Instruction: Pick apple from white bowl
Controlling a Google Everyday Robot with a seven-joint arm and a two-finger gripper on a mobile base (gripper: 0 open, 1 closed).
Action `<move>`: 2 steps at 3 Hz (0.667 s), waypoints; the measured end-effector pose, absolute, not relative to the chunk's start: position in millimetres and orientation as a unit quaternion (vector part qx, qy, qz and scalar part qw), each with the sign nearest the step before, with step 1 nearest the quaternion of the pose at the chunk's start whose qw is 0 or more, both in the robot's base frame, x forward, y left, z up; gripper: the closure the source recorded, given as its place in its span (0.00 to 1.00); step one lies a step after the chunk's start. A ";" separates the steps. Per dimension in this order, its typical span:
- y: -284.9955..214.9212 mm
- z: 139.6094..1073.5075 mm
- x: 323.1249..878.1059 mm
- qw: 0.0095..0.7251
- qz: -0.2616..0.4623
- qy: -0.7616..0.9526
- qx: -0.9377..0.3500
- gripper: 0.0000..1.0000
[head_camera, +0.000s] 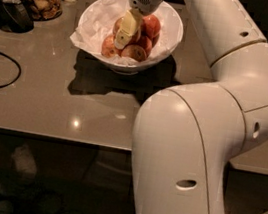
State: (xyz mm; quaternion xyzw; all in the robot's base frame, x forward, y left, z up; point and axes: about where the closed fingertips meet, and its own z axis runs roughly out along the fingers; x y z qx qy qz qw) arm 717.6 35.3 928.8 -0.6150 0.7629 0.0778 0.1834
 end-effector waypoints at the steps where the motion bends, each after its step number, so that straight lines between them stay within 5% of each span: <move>1: 32.6 924.3 716.4 0.179 0.076 0.764 -0.616 0.16; 2: 31.5 921.2 715.4 0.176 0.075 0.763 -0.618 0.18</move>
Offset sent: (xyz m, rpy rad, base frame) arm -0.0188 -0.0166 -0.0074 -0.0486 0.0493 0.0169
